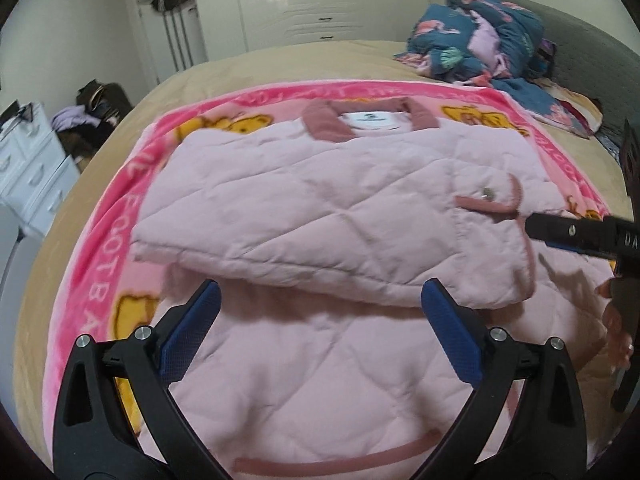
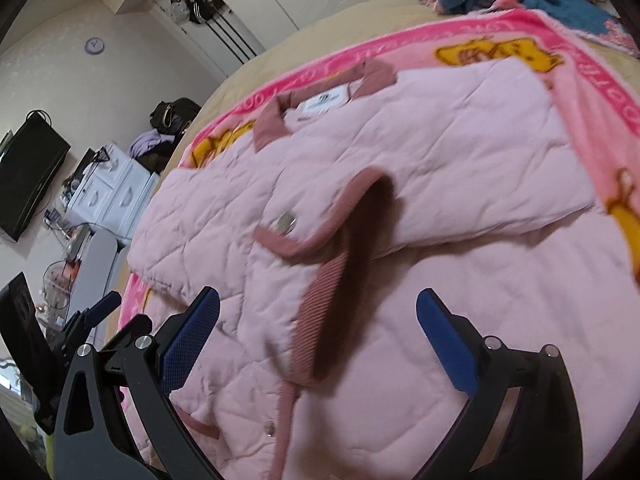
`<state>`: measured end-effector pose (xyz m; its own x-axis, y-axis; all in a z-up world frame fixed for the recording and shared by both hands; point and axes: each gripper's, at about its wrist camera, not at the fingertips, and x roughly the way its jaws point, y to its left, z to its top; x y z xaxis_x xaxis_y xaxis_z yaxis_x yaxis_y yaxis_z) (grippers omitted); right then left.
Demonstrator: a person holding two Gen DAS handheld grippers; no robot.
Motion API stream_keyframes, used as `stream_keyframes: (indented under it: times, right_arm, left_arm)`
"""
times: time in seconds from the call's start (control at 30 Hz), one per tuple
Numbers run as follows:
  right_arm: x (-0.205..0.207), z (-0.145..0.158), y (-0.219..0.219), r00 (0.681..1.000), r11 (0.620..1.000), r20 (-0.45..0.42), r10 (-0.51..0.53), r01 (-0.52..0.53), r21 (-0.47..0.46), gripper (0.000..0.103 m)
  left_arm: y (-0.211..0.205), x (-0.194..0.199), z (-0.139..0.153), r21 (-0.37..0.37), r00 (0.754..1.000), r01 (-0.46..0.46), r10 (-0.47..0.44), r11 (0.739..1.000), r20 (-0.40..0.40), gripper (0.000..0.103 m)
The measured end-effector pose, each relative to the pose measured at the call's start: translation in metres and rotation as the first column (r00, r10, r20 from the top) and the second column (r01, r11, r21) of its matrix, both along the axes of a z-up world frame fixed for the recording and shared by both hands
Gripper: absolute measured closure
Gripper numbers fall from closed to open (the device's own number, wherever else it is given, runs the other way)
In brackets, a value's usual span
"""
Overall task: Fold large clothes
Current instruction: 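Grasp the folded jacket side edge with the right tool and lift it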
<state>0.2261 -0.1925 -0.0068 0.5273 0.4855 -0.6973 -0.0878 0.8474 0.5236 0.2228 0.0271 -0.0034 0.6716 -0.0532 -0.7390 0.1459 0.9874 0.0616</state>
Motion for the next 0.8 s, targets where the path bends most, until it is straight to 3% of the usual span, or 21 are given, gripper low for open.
stream_keyframes:
  times: [0.3,0.43,0.53,0.6,0.8]
  right_arm:
    - [0.006,-0.022,0.021,0.998,0.999,-0.063,-0.008,0.011,0.053,0.005]
    - [0.009,-0.032,0.018,0.995,0.995,-0.088,-0.048,0.056,0.086,0.015]
    - [0.010,-0.039,0.011,0.991,0.988,-0.096,-0.092,0.102,0.113,0.029]
    - [0.010,-0.041,0.011,0.991,0.987,-0.091,-0.095,0.106,0.125,0.044]
    - [0.012,-0.043,0.017,0.997,0.986,-0.064,-0.040,0.050,0.162,0.073]
  left_arm:
    - [0.031,0.000,0.005,-0.028,0.998,-0.067,0.067,0.997,-0.003,0.009]
    - [0.051,0.001,0.006,-0.055,0.993,-0.120,0.120,0.991,-0.011,0.009]
    - [0.065,0.002,0.006,-0.092,0.988,-0.154,0.152,0.984,-0.027,0.009]
    - [0.072,0.002,0.006,-0.108,0.985,-0.171,0.169,0.979,-0.028,0.009]
    - [0.086,0.002,0.008,-0.133,0.980,-0.198,0.196,0.971,-0.031,0.009]
